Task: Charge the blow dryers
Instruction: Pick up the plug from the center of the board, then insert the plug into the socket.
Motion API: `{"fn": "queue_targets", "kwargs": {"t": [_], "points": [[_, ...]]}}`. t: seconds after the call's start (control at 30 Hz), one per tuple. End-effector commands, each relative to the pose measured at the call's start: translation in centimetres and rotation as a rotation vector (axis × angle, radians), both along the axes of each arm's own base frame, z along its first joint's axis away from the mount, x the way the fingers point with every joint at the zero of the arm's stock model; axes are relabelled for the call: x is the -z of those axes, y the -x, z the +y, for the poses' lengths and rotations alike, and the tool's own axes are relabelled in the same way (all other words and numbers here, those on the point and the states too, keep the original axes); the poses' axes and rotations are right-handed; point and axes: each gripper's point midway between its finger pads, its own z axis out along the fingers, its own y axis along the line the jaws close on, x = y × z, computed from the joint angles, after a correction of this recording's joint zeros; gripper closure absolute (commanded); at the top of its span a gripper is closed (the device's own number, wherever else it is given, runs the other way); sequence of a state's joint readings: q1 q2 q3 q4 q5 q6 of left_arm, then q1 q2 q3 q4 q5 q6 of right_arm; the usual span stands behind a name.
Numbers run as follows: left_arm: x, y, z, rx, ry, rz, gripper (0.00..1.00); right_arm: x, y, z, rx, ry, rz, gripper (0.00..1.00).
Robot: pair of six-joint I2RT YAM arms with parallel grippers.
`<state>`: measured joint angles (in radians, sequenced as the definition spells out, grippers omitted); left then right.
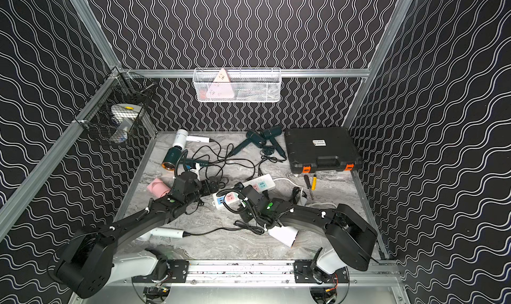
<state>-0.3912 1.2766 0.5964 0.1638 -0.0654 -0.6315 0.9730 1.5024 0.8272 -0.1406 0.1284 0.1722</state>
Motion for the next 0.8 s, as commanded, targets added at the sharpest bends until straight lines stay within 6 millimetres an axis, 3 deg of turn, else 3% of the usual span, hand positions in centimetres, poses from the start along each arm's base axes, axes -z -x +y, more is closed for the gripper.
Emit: {"fn": "queue_targets", "kwargs": {"t": [0.0, 0.3, 0.6, 0.77], "points": [[0.2, -0.4, -1.3, 0.025, 0.076, 0.036, 0.01, 0.2, 0.3, -0.2, 0.007, 0.011, 0.032, 1.00], [1.3, -2.5, -4.3, 0.113, 0.130, 0.141, 0.01, 1.0, 0.7, -0.6, -0.003, 0.030, 0.090, 1.00], [2.6, -7.7, -5.1, 0.262, 0.178, 0.225, 0.07, 2.5, 0.9, -0.6, 0.015, 0.086, 0.165, 1.00], [2.9, -8.2, -5.7, 0.318, 0.185, 0.233, 0.10, 2.7, 0.9, -0.3, 0.034, 0.098, 0.199, 1.00]]}}
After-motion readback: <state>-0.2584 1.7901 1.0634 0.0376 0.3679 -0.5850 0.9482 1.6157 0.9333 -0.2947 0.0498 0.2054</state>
